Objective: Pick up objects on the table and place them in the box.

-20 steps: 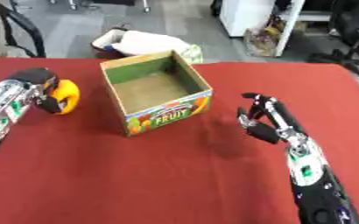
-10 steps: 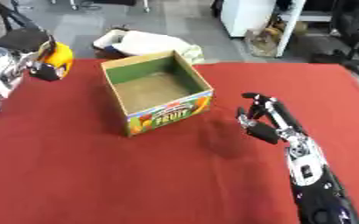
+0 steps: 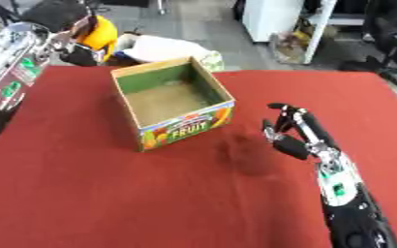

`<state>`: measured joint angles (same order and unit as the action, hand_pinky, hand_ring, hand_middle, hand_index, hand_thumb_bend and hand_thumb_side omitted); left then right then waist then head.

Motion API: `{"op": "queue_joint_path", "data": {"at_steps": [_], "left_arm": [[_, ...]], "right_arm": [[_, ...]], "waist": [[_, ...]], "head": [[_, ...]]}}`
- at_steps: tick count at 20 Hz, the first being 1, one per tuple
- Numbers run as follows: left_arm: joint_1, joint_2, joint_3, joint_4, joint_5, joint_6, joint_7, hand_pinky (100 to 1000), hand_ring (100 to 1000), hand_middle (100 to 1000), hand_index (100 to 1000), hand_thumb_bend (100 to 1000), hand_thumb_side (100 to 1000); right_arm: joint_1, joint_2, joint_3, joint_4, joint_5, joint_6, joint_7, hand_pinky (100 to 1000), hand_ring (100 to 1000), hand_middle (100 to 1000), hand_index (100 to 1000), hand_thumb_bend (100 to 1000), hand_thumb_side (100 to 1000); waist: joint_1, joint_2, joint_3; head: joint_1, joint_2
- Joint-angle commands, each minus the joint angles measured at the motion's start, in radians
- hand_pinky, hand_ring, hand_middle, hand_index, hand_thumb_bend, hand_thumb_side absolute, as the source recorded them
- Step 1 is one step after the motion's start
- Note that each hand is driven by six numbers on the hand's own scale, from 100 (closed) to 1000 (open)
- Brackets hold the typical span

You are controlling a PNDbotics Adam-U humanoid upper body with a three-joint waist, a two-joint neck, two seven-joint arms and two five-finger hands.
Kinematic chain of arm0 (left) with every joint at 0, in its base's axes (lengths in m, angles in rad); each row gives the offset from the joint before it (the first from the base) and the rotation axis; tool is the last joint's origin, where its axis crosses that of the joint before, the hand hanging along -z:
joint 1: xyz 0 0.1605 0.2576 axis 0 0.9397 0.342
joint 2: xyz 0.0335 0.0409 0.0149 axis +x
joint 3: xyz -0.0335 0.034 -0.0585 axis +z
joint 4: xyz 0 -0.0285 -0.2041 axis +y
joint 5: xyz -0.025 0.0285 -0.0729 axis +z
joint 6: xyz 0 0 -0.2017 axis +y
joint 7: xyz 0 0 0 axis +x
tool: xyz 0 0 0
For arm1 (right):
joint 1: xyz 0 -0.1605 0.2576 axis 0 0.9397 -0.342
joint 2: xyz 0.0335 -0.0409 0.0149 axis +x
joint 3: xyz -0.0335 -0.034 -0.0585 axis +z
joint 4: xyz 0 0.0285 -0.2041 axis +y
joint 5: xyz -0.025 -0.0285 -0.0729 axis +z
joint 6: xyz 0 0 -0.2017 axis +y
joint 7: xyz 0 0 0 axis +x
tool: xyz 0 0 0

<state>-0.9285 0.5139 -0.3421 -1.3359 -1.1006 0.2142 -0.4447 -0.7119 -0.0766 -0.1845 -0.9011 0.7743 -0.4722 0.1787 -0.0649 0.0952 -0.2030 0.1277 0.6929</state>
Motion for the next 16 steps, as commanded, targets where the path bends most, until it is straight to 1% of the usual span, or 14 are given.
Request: {"op": "queue_joint_path", "data": {"at_steps": [1,6,12,14,15,16], "left_arm": [[-0.029,-0.05,-0.015,0.029,-0.013,-0.015,0.001,410,191,156,327,100,246],[-0.015,-0.127,-0.024,0.135,-0.053,-0.016,0.038,430,221,187,358,100,245],[0.008,-0.183,0.001,0.255,-0.072,0.005,0.141,470,286,241,410,100,244],[0.011,-0.19,0.006,0.279,-0.069,0.005,0.175,525,385,337,500,100,246],[0.013,-0.191,0.005,0.287,-0.067,0.002,0.185,583,497,468,618,100,253],[0.014,-0.192,0.004,0.29,-0.065,0.0,0.193,612,543,519,669,100,253]], "right_arm": [[-0.018,-0.006,0.001,-0.02,-0.001,-0.004,0.001,593,601,419,883,100,575],[-0.023,0.0,0.001,-0.024,-0.004,-0.005,0.002,593,601,419,883,100,575],[-0.03,0.005,0.001,-0.025,-0.007,-0.006,0.004,593,601,419,883,100,574],[-0.032,0.005,0.001,-0.024,-0.007,-0.006,0.004,593,601,419,883,100,576],[-0.032,0.006,0.002,-0.024,-0.008,-0.006,0.004,593,601,419,883,100,577],[-0.032,0.006,0.002,-0.023,-0.008,-0.006,0.004,593,601,419,883,100,578]], "waist": [[-0.001,-0.011,-0.005],[-0.005,-0.003,-0.014],[-0.009,0.005,-0.017],[-0.01,0.006,-0.017],[-0.01,0.007,-0.017],[-0.01,0.007,-0.017]], "head": [[0.007,-0.011],[0.013,-0.021],[0.017,-0.027],[0.019,-0.028],[0.019,-0.028],[0.02,-0.027]]}}
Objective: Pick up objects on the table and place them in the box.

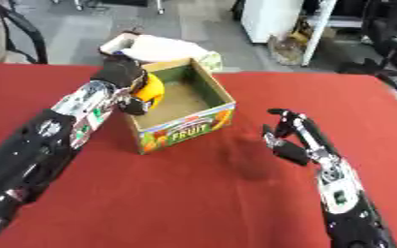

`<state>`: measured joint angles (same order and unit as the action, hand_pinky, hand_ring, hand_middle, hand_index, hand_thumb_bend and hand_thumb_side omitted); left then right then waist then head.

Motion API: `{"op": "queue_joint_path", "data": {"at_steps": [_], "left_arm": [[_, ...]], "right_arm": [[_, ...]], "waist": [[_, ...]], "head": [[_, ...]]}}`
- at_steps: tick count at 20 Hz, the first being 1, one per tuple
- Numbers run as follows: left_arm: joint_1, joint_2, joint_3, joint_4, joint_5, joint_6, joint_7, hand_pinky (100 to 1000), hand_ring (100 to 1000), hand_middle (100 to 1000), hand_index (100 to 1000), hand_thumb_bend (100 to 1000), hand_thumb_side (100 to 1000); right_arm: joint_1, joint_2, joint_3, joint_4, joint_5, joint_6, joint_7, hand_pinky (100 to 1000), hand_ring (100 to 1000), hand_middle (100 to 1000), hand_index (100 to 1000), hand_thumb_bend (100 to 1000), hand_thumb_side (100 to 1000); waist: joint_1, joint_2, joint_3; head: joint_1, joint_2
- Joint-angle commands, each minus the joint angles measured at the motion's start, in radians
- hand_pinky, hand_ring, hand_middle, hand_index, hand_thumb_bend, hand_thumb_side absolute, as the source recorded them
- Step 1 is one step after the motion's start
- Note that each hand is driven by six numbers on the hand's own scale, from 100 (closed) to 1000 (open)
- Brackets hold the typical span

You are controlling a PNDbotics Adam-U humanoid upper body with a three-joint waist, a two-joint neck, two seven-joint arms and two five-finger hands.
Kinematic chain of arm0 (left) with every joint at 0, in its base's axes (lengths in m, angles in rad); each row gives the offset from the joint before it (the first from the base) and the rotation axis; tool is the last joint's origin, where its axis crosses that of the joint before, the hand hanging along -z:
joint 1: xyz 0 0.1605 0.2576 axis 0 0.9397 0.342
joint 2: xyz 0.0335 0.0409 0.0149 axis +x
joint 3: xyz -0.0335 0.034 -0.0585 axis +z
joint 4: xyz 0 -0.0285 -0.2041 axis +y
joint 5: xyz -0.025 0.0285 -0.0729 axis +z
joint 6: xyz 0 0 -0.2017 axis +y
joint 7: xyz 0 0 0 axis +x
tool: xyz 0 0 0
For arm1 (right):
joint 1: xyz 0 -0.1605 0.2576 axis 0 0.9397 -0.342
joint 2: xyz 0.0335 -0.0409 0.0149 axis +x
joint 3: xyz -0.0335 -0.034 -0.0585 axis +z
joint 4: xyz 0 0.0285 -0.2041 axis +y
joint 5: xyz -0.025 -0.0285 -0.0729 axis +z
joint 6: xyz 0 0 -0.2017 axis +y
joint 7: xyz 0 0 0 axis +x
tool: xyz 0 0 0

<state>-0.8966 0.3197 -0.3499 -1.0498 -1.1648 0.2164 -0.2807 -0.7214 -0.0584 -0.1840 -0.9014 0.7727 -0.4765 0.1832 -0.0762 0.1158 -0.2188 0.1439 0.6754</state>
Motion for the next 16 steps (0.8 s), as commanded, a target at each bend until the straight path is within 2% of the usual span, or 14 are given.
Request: {"op": "queue_joint_path", "data": {"at_steps": [1,2,6,7,8,12,16], "left_arm": [[-0.017,0.002,0.009,0.004,0.0,-0.005,0.035,699,689,683,805,209,298],[-0.016,0.003,0.006,0.002,-0.001,-0.009,0.038,724,733,730,833,273,317],[-0.014,0.005,0.002,-0.007,-0.003,-0.013,0.039,724,733,730,833,273,317],[-0.014,0.005,0.002,-0.008,-0.003,-0.014,0.039,812,850,857,902,434,613],[-0.017,0.006,-0.004,-0.017,0.0,-0.021,0.044,872,916,924,937,477,745],[-0.015,0.019,-0.008,-0.066,0.024,-0.038,0.063,884,932,952,957,483,851],[-0.017,0.036,0.006,-0.133,0.077,-0.018,0.104,873,922,951,966,368,886]], "right_arm": [[-0.023,-0.013,0.002,-0.022,-0.006,-0.002,0.0,593,602,419,883,100,577],[-0.022,-0.013,0.002,-0.022,-0.007,-0.002,0.0,593,602,419,883,100,577],[-0.022,-0.012,0.002,-0.023,-0.007,-0.002,0.0,593,602,419,883,100,577],[-0.022,-0.012,0.002,-0.023,-0.007,-0.002,0.0,593,602,419,883,100,583],[-0.021,-0.012,0.002,-0.023,-0.007,-0.002,0.0,593,602,419,883,100,577],[-0.019,-0.013,0.001,-0.024,-0.006,-0.001,0.0,593,602,419,883,100,579],[-0.018,-0.015,0.001,-0.023,-0.007,-0.001,0.0,593,602,419,883,100,580]], "waist": [[0.002,-0.014,-0.001],[0.001,-0.014,-0.001],[0.001,-0.014,0.0],[0.001,-0.014,0.0],[0.001,-0.015,0.0],[0.001,-0.016,0.002],[0.002,-0.016,0.004]], "head": [[0.004,-0.01],[0.003,-0.01],[0.003,-0.01],[0.003,-0.01],[0.002,-0.01],[0.001,-0.011],[-0.001,-0.01]]}}
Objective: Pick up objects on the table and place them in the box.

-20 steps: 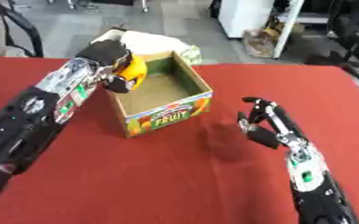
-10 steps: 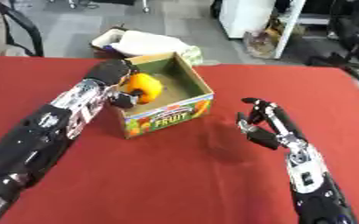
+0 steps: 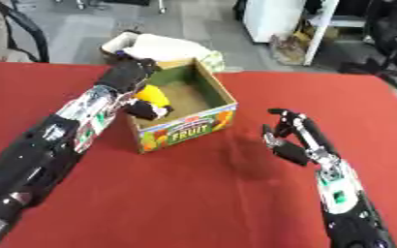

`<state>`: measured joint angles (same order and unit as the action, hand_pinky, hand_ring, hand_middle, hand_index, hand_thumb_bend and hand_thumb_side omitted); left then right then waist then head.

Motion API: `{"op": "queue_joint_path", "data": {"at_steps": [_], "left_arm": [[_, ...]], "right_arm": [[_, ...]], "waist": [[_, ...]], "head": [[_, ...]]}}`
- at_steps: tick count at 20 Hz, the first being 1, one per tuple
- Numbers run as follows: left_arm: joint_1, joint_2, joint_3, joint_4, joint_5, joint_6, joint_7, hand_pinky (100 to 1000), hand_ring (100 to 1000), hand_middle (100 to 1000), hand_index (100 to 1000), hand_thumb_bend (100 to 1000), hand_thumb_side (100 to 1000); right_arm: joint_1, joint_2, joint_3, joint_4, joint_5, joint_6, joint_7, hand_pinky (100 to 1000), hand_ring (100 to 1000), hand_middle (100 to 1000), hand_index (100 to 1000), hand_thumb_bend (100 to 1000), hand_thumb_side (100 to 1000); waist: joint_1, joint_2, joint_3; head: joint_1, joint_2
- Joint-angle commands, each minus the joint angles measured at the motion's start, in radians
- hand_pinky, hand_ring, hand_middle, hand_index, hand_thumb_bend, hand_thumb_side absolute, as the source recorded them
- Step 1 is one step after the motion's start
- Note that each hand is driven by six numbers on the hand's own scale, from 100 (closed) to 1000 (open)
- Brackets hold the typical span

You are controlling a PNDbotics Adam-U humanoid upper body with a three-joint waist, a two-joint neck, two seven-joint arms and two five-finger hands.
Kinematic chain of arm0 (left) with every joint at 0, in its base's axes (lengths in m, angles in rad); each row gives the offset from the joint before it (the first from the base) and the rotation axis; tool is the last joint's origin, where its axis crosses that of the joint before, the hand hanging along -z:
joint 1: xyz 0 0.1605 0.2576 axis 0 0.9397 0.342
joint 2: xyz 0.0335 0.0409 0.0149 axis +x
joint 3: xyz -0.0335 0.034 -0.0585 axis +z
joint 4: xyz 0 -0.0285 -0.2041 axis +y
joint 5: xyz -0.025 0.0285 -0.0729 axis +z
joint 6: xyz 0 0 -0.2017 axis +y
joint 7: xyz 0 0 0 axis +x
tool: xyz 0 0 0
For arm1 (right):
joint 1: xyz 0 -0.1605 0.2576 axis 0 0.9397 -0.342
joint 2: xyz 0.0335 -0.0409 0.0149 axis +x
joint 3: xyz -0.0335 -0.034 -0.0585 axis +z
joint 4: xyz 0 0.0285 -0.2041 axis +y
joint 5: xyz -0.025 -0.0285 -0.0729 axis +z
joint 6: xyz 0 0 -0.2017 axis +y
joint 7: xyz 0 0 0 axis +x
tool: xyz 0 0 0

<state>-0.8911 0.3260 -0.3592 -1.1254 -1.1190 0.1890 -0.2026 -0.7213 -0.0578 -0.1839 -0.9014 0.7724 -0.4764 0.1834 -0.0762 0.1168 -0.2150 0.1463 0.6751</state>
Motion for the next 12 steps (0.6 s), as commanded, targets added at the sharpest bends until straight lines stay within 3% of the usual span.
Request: {"op": "queue_joint_path", "data": {"at_steps": [1,2,3,6,7,9,12], "left_arm": [[-0.023,0.037,0.019,-0.081,0.047,0.014,0.038,871,920,951,970,336,875],[-0.025,0.046,0.024,-0.105,0.062,0.014,0.05,870,917,950,973,267,920],[-0.025,0.056,0.031,-0.131,0.079,0.009,0.061,868,914,948,975,277,842],[-0.017,0.093,0.067,-0.211,0.128,-0.012,0.095,840,883,922,964,226,766],[-0.011,0.106,0.081,-0.238,0.145,-0.017,0.108,840,883,922,964,226,766],[0.007,0.132,0.11,-0.292,0.178,-0.02,0.135,806,839,879,945,117,721],[0.05,0.174,0.147,-0.371,0.227,-0.009,0.176,777,806,851,931,100,690]], "right_arm": [[-0.017,-0.016,0.001,-0.023,-0.006,-0.001,-0.001,593,602,419,883,100,580],[-0.016,-0.017,0.001,-0.023,-0.007,-0.001,-0.001,593,602,418,883,100,578],[-0.015,-0.018,0.001,-0.024,-0.007,-0.001,-0.001,593,602,419,883,100,582],[-0.011,-0.022,0.0,-0.023,-0.008,0.0,-0.001,593,602,419,883,100,584],[-0.01,-0.023,0.0,-0.023,-0.008,0.0,-0.001,593,602,419,883,100,584],[-0.009,-0.024,0.0,-0.023,-0.008,0.0,-0.001,593,602,419,883,100,585],[-0.009,-0.028,-0.002,-0.024,-0.009,0.001,-0.002,593,602,418,883,100,582]], "waist": [[0.002,-0.018,0.001],[0.002,-0.018,0.003],[0.003,-0.019,0.004],[0.005,-0.021,0.009],[0.005,-0.021,0.01],[0.006,-0.022,0.014],[0.006,-0.022,0.019]], "head": [[-0.004,-0.009],[-0.005,-0.008],[-0.007,-0.009],[-0.016,-0.007],[-0.017,-0.006],[-0.02,-0.005],[-0.025,-0.004]]}}
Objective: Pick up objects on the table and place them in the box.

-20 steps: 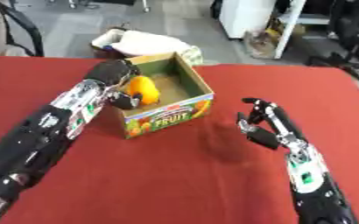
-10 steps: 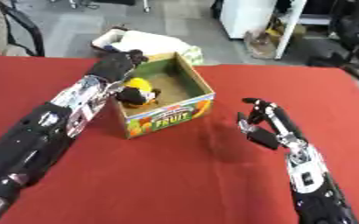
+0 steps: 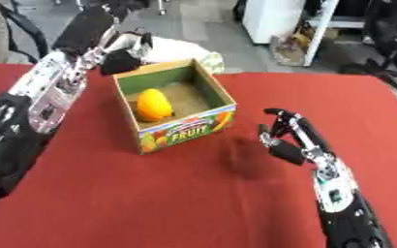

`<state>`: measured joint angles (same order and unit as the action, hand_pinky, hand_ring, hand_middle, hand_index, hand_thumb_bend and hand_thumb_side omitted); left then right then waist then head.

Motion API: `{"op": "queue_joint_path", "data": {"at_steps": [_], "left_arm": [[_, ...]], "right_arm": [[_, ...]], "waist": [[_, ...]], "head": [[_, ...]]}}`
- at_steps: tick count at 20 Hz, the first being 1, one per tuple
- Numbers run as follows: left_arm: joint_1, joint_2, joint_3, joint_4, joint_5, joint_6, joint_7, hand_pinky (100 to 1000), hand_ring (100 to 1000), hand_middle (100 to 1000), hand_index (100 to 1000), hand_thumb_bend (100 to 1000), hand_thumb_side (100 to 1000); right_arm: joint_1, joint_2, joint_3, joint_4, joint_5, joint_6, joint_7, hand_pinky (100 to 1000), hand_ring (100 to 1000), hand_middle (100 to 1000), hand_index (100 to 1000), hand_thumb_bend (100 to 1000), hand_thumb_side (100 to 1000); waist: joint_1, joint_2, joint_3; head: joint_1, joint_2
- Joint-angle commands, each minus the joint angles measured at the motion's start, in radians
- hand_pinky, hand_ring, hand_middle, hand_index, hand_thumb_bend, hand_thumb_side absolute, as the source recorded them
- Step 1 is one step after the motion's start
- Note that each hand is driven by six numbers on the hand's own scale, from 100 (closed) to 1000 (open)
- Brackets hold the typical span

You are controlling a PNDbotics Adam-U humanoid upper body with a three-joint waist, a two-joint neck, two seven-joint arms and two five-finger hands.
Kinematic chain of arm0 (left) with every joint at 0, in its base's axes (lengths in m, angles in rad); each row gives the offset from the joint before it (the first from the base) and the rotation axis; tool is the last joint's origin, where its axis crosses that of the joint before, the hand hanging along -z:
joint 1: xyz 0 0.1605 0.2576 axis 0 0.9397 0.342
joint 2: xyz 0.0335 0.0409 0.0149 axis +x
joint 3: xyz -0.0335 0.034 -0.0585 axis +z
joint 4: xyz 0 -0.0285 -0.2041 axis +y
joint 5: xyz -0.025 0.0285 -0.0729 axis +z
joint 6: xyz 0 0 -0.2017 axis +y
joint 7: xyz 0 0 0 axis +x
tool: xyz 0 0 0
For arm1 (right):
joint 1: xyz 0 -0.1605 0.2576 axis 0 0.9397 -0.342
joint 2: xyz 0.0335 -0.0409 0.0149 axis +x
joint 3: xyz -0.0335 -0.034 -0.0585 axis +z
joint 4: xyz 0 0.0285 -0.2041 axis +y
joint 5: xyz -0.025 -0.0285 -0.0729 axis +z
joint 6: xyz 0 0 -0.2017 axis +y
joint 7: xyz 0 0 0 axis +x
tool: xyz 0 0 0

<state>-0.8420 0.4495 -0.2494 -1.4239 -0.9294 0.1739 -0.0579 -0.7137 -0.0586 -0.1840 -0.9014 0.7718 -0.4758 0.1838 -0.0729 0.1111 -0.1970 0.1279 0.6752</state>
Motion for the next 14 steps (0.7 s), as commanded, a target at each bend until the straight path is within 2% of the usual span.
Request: {"op": "queue_joint_path", "data": {"at_steps": [1,3,5,11,14], "left_arm": [[0.022,0.065,0.051,-0.099,0.053,0.014,0.045,767,796,841,927,100,685],[0.07,0.09,0.077,-0.151,0.086,0.03,0.075,754,783,829,919,100,649],[0.118,0.109,0.096,-0.203,0.117,0.049,0.103,746,775,820,916,100,649],[0.279,0.118,0.137,-0.364,0.217,0.136,0.13,719,755,802,905,100,691],[0.358,0.102,0.141,-0.444,0.266,0.181,0.135,700,733,776,898,100,746]], "right_arm": [[-0.017,-0.029,-0.003,-0.023,-0.009,0.001,-0.004,593,602,418,883,100,582],[-0.018,-0.03,-0.003,-0.023,-0.009,0.002,-0.004,593,602,419,883,100,582],[-0.02,-0.033,-0.004,-0.022,-0.009,0.003,-0.006,593,602,419,883,100,580],[-0.025,-0.042,-0.007,-0.019,-0.011,0.006,-0.011,593,601,418,883,100,581],[-0.026,-0.044,-0.008,-0.02,-0.012,0.005,-0.014,593,601,418,883,100,575]], "waist": [[0.003,-0.016,0.002],[0.003,-0.016,0.005],[0.004,-0.014,0.008],[0.005,-0.008,0.017],[0.004,-0.007,0.017]], "head": [[-0.009,-0.004],[-0.012,-0.004],[-0.012,-0.005],[-0.018,-0.005],[-0.019,0.0]]}}
